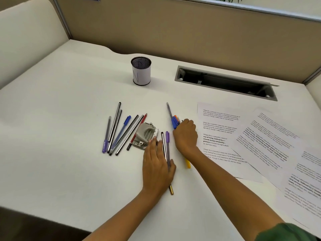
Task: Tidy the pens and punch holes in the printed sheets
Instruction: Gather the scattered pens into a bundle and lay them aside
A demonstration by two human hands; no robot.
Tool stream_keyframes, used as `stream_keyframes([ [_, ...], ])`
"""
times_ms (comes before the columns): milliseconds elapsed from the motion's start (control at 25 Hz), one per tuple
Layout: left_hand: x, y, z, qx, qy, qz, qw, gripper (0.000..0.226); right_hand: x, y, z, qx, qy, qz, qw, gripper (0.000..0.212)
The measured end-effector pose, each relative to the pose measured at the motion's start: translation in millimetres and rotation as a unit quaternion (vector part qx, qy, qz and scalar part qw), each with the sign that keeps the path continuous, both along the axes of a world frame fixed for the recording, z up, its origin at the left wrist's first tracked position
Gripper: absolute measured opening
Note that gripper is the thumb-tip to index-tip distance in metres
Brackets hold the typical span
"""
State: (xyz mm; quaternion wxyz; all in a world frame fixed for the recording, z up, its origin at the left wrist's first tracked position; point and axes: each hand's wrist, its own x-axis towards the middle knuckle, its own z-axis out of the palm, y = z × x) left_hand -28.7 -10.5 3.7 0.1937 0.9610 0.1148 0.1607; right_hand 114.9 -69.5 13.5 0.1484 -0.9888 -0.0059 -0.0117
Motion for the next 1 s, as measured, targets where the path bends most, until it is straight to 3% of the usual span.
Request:
stream_keyframes([
  [240, 4.8, -3.0, 3.2, -0.023, 0.012, 0.021, 0.999, 0.059, -32.3, -8.3, 3.8, 0.025, 0.025, -0.008, 0.999, 0.026],
  [360, 8.7, -3.5, 9.5, -0.114, 0.005, 0.040, 0.993, 0.050, -47.3, -11.1, 4.4, 0.089, 0.058, -0.021, 0.994, 0.029],
  [560, 13.2, 5.4, 28.7, -0.381, -0.021, 0.095, 0.920, 0.041, -73.9, -4.5, 11.2, 0.122, 0.072, -0.018, 0.990, 0.062],
  [680, 15.5, 9.5, 34.9, -0.466, -0.019, 0.142, 0.873, 0.032, -90.9, 2.2, 10.0, 0.084, 0.047, -0.007, 0.995, 0.065],
  [800, 10.7, 11.2, 32.5, -0.462, -0.033, 0.132, 0.876, 0.026, -93.9, 10.5, 10.7, 0.070, 0.052, -0.026, 0.996, 0.056],
  [1000, -5.8, 17.5, 17.8, -0.308, -0.022, 0.039, 0.950, 0.030, -80.9, 18.0, 17.8, 0.079, 0.105, -0.093, 0.987, 0.038],
])
